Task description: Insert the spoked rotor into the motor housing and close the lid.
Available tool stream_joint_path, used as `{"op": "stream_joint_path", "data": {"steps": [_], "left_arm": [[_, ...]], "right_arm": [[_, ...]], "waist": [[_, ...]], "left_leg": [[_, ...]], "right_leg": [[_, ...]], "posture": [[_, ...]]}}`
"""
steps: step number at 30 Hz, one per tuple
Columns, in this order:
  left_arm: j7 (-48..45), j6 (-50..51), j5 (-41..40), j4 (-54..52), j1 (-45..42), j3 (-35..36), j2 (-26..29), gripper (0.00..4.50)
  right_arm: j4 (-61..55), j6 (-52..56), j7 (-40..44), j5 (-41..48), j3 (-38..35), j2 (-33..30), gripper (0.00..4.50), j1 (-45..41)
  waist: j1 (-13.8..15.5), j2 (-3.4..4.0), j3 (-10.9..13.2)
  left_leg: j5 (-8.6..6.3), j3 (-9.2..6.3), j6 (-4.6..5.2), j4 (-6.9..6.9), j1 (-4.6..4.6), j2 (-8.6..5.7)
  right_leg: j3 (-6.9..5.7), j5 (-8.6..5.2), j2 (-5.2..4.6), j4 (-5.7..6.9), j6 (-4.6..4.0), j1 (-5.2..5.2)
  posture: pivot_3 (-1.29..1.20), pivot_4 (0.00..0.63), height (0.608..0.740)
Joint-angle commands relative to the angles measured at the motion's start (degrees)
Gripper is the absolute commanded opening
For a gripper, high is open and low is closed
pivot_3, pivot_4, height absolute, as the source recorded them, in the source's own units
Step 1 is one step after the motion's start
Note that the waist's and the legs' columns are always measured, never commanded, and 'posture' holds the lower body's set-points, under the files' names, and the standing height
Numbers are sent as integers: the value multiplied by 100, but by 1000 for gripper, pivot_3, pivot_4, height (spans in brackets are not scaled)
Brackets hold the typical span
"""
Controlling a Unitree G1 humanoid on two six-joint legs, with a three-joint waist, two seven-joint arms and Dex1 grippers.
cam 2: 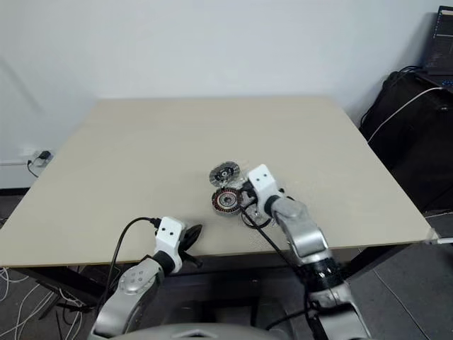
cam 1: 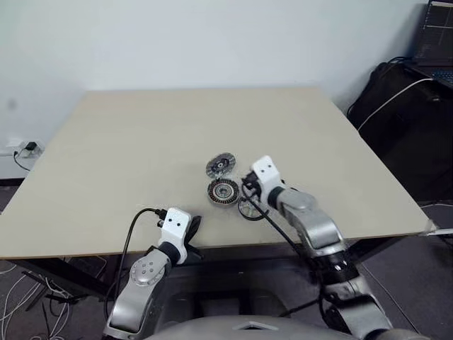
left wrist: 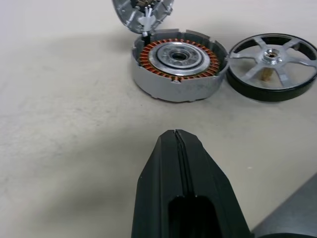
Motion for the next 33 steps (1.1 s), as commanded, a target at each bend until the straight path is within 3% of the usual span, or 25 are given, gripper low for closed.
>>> {"op": "stream_joint_path", "data": {"steps": [1, 5, 9, 17, 33], "left_arm": [[-88, -94, -36, -37, -87, -50, 34, 0], [-157, -80, -40, 38, -147, -71, 53, 0], [-214, -66, -52, 80, -202, -93, 75, 0], [-237, -37, -65, 50, -133, -90, 102, 0], [-193, 8, -100, -83, -5, -35, 137, 0]], "right_arm": [[-728, 387, -65, 273, -552, -150, 924, 257], [-1079, 869, -247, 558, -1008, -57, 2258, 587], [-1241, 2208, -660, 1136, -1839, 587, 3579, 488], [-723, 4192, -1073, 2162, -3858, 1746, 3579, -240], [419, 4700, -1252, 2758, -5230, 2251, 3579, -777]], "waist": [[-2, 1, 0], [-3, 2, 0], [5, 4, -2], [17, 11, -4], [-24, 31, -3]], "left_leg": [[0, -1, 0, 0, 0, 0], [0, -5, 0, -1, 2, 2], [0, -9, 0, 0, 2, 2], [-1, -10, 2, -1, -2, 1], [-2, -11, 4, -3, -3, -1]], "right_leg": [[0, 0, 0, 0, 0, 0], [-2, -1, 3, 1, -1, 0], [-2, -1, 3, 2, -1, 1], [-3, 0, 1, -1, -1, -1], [-4, -1, 2, -3, -2, -1]], "posture": [[0, 0, 740], [0, 0, 740], [0, 0, 740], [0, 0, 740], [0, 0, 740]]}}
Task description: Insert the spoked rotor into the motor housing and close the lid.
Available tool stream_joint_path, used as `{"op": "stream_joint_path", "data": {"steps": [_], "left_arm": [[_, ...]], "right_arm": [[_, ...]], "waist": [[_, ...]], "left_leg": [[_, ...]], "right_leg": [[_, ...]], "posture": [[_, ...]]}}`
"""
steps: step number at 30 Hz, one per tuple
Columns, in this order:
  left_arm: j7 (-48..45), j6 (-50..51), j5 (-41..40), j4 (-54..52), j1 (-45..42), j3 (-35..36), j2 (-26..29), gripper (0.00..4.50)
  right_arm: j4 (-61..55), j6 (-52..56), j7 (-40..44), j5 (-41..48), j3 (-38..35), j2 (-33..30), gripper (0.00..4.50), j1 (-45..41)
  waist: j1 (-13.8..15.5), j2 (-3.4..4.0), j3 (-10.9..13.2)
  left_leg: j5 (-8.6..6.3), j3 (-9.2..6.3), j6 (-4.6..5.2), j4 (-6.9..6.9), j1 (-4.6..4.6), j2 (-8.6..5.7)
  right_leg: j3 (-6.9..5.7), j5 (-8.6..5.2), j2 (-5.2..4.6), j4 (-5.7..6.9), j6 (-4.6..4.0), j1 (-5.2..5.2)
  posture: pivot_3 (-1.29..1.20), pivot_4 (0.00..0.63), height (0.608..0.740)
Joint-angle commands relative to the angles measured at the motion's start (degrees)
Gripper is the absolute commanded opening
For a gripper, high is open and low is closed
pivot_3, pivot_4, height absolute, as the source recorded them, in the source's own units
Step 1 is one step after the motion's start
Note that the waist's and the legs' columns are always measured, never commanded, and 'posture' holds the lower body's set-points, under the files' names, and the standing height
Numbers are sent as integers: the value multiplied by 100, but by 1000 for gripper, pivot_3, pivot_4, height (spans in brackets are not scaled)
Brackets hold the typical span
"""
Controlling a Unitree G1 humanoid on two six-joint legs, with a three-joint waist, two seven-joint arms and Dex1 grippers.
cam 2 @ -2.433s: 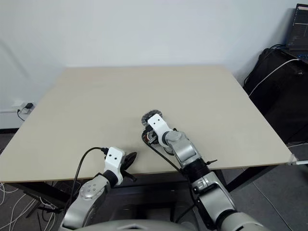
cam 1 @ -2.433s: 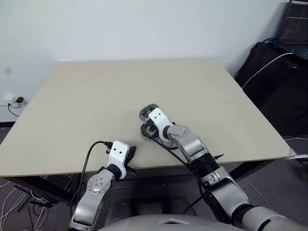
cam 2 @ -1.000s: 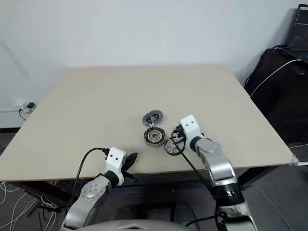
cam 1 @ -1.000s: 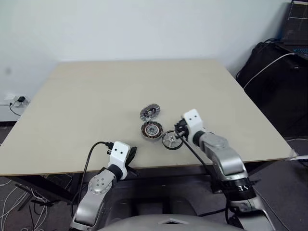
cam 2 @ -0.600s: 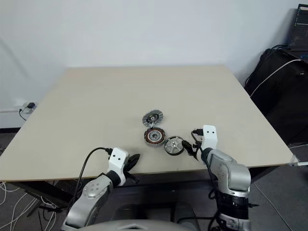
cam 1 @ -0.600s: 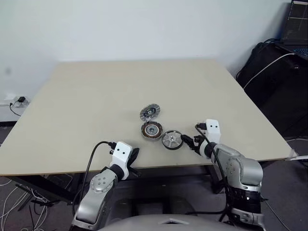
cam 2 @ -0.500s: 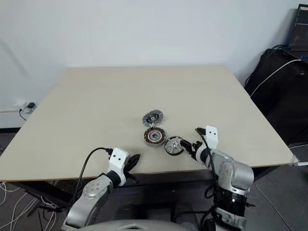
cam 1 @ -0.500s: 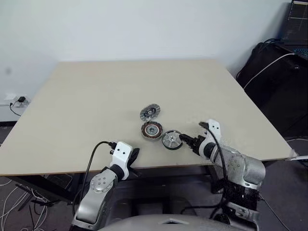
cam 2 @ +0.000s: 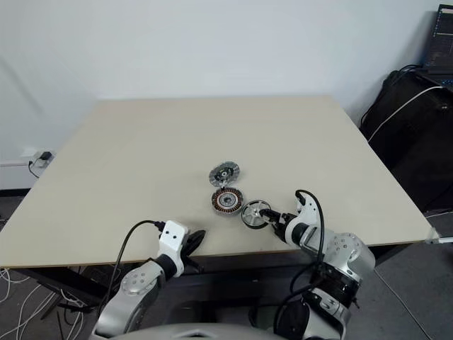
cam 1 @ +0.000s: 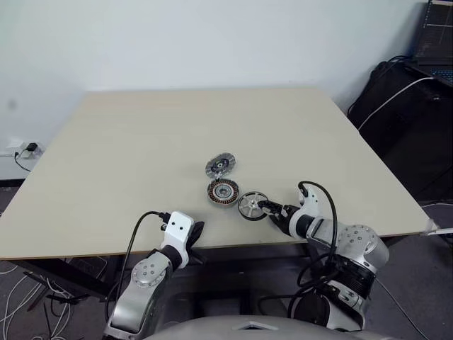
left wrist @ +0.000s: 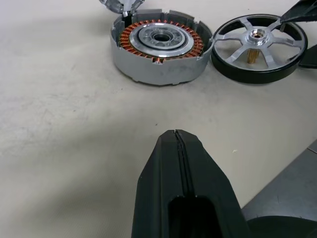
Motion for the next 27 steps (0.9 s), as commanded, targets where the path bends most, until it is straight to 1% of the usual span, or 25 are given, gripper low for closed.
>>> {"op": "stream_joint_path", "data": {"steps": [1, 5, 6, 8, 15, 16, 24, 27], "left_arm": [[24, -14, -49, -269, -23, 32, 7, 0], [21, -3, -49, -286, -24, 33, 13, 0], [20, -3, -50, -288, -25, 34, 15, 0], [21, 5, -50, -294, -31, 39, 18, 0], [23, 26, -47, -303, -30, 42, 20, 0], [22, 30, -49, -304, -29, 40, 18, 0], [11, 63, -64, -308, -27, 32, 14, 0], [-2, 75, -70, -305, -31, 32, 16, 0]], "right_arm": [[116, 23, -1, 237, -179, 73, 3579, -138], [260, -124, -58, 314, -265, 138, 3579, -111], [283, -160, -72, 326, -259, 146, 3403, -91], [308, -201, -112, 350, -217, 149, 2964, -44], [295, -265, -225, 341, -38, 85, 650, 104], [288, -263, -231, 348, -16, 72, 442, 128], [81, -196, -250, 651, -124, 18, 444, 177], [-81, -254, -303, 886, -346, 78, 444, 30]], "waist": [[-1, 0, 0], [-11, 1, 0], [-15, 1, 0], [-28, 3, 0], [-49, 7, 3], [-49, 7, 3], [-48, 9, 4], [-47, 16, 10]], "left_leg": [[0, 0, 0, 0, 0, 0], [0, -1, 0, 0, 1, 0], [0, 0, 0, 0, 1, 0], [0, -1, 0, 0, 1, 1], [-1, -2, 0, -3, 0, 1], [-1, -2, 0, -3, 0, 1], [-1, -4, 0, -5, -1, 1], [-1, -5, 1, -6, -4, 0]], "right_leg": [[0, 0, 0, 0, 0, 1], [0, 0, 0, 0, 0, 0], [0, 0, 0, 0, 0, 0], [0, 0, 0, 0, 0, 0], [1, 0, -1, -2, -1, -2], [1, 0, -1, -2, -1, -1], [0, -1, -3, -5, -1, -1], [0, -1, -3, -7, -1, -4]], "posture": [[0, 0, 740], [0, 0, 740], [0, 0, 740], [0, 0, 740], [0, 0, 740], [0, 0, 740], [0, 0, 740], [0, 0, 740]]}}
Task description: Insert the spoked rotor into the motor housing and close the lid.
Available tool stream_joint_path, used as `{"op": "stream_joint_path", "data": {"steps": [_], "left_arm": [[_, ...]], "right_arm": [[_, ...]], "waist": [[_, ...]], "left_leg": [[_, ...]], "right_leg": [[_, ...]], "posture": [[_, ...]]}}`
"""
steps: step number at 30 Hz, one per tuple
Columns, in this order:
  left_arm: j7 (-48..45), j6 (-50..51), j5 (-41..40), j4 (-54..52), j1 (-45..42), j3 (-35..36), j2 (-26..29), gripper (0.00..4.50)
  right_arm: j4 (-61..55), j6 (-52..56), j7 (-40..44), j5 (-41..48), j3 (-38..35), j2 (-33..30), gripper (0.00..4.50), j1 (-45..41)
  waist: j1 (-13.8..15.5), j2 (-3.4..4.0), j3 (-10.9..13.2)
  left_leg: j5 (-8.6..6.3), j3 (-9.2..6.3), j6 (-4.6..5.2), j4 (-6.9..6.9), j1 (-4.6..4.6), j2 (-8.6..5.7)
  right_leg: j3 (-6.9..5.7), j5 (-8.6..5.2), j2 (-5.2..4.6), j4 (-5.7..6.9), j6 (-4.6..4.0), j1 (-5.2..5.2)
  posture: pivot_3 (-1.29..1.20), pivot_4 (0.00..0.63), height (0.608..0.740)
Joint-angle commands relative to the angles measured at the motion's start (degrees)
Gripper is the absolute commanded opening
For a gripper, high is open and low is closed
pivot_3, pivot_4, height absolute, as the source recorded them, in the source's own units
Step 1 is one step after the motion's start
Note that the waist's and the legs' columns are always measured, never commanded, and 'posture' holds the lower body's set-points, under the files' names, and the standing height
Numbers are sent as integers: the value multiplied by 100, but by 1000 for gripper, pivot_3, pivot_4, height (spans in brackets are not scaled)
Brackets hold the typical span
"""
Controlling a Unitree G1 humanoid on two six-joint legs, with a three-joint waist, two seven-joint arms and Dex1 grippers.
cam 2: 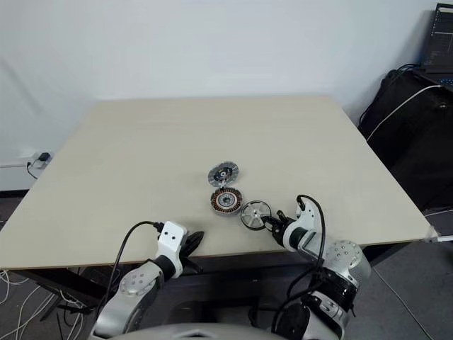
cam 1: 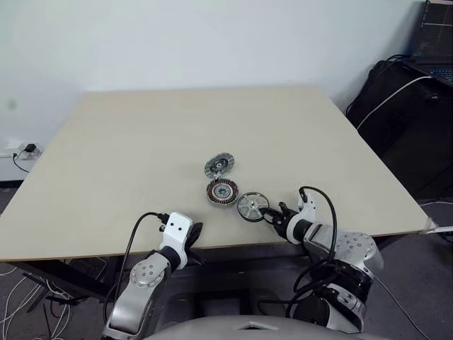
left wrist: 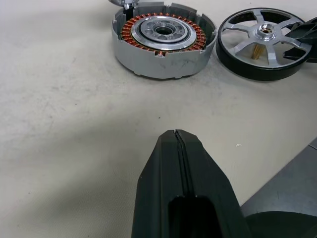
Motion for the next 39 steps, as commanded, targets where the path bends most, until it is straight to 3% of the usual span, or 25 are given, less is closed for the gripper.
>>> {"op": "stream_joint_path", "data": {"steps": [1, 6, 13, 23, 39], "left_arm": [[-5, -29, -69, -292, -53, 9, -5, 0], [-26, -30, -81, -285, -77, 7, -5, 0], [-32, -81, -107, -301, -70, 9, 14, 0], [-1, -95, -115, -339, -19, 38, 9, 0], [36, -22, -114, -449, 73, 75, 32, 0]], "right_arm": [[-392, -68, -66, 384, -196, 66, 444, -220], [-671, -250, -225, 674, -176, 186, 444, -446], [-700, -650, -395, 771, 503, 507, 444, -487], [134, -1244, -593, 946, 1281, 858, 444, -614], [1248, -1711, -748, 1629, 1793, 908, 444, -657]], "waist": [[1, 6, 4], [-6, 19, 15], [-7, 23, 19], [-5, 21, 20], [-5, 21, 22]], "left_leg": [[0, 0, 0, 0, -1, 0], [0, 0, 0, 0, 0, 1], [-1, 0, 1, -3, -5, -1], [0, 0, 2, -4, -4, -1], [0, 0, 2, -4, -4, -1]], "right_leg": [[0, 0, 0, 0, 0, -1], [0, 0, 1, 0, 0, -2], [0, 0, 1, -4, 0, -3], [-1, 0, 2, -4, 0, -2], [0, 0, 2, -4, 1, -2]], "posture": [[0, 0, 740], [0, 0, 740], [0, 0, 740], [0, 0, 740], [0, 0, 740]]}}
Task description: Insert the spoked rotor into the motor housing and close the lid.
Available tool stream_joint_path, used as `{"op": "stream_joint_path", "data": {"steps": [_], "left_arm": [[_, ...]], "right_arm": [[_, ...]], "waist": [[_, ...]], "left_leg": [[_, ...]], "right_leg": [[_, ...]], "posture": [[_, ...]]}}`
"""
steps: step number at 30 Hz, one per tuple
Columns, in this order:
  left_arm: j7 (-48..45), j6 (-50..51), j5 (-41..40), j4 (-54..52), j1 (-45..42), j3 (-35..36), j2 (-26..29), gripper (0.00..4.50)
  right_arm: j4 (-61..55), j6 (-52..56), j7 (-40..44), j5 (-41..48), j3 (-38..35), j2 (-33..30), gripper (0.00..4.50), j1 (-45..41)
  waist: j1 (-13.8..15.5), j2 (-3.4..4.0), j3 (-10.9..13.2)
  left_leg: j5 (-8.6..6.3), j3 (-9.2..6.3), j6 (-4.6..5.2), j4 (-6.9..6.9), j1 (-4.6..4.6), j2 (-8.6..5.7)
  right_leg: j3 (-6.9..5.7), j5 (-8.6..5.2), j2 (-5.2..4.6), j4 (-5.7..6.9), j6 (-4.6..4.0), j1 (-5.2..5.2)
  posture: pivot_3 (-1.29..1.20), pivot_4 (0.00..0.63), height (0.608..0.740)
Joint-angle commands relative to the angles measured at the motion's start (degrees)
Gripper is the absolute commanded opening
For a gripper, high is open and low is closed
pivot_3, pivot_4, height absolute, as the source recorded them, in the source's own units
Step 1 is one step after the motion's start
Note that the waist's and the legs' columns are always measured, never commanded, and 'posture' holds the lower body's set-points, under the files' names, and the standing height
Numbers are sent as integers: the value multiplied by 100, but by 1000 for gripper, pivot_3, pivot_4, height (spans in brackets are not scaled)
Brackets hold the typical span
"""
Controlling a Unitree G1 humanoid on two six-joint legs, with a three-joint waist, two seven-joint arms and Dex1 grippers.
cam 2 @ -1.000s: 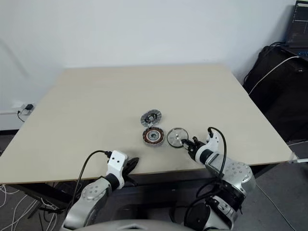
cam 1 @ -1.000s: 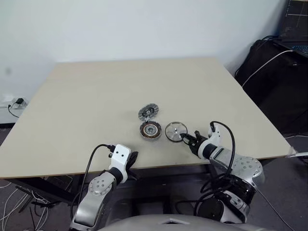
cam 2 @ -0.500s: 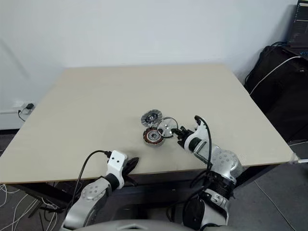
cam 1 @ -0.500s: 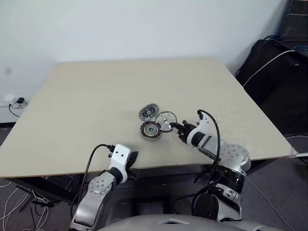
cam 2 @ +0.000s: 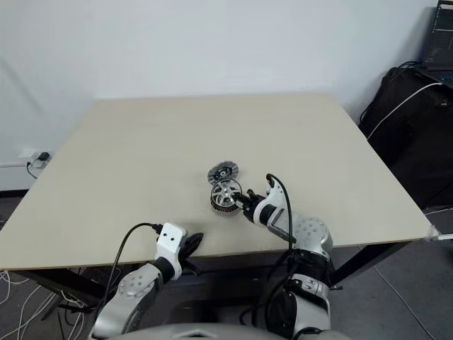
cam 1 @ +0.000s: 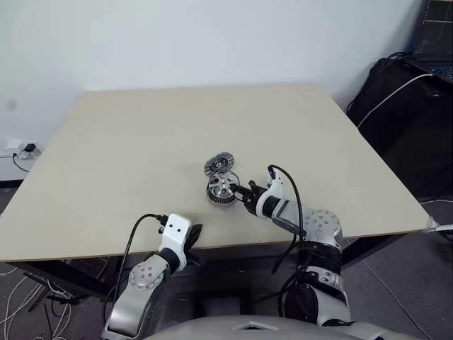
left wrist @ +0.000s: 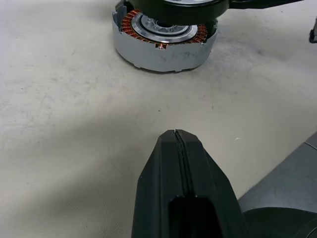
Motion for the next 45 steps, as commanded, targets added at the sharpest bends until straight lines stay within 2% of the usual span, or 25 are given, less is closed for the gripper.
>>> {"op": "stream_joint_path", "data": {"steps": [1, 14, 34, 36, 42, 45], "left_arm": [[19, -28, -57, -291, -19, 58, 22, 0], [40, -10, -65, -348, 40, 72, 29, 0], [29, -43, -74, -243, -35, 11, -5, 0], [31, -44, -73, -236, -38, 9, -8, 0], [27, -56, -80, -221, -42, 12, -13, 0], [26, -57, -80, -219, -45, 13, -14, 0]], "right_arm": [[46, -179, -31, 308, 132, 676, 444, -53], [389, -483, -173, 511, 353, 472, 444, -15], [330, -645, -422, 711, 257, 220, 444, 150], [325, -665, -421, 703, 268, 220, 1191, 152], [128, -769, -408, 787, 380, 182, 3049, 161], [-34, -860, -430, 826, 417, 127, 3049, 164]], "waist": [[-1, 0, 0], [1, 0, 1], [0, 0, 1], [1, 0, 1], [2, -1, 0], [3, 0, 1]], "left_leg": [[0, 0, 0, 0, 0, 0], [0, 0, 0, 0, 0, 0], [0, 0, 0, 0, 0, 0], [0, 0, 0, 0, -1, 0], [0, -1, 0, 0, 4, 0], [0, -1, 0, 0, 3, 0]], "right_leg": [[0, 0, 0, 0, 0, 0], [0, 0, 0, -1, 0, 0], [1, 0, -1, -1, 0, 0], [1, 0, -1, -1, 0, 0], [1, 1, -2, -1, 1, 4], [2, 1, -4, -1, 1, 3]], "posture": [[0, 0, 740], [0, 0, 740], [0, 0, 740], [0, 0, 740], [0, 0, 740], [0, 0, 740]]}}
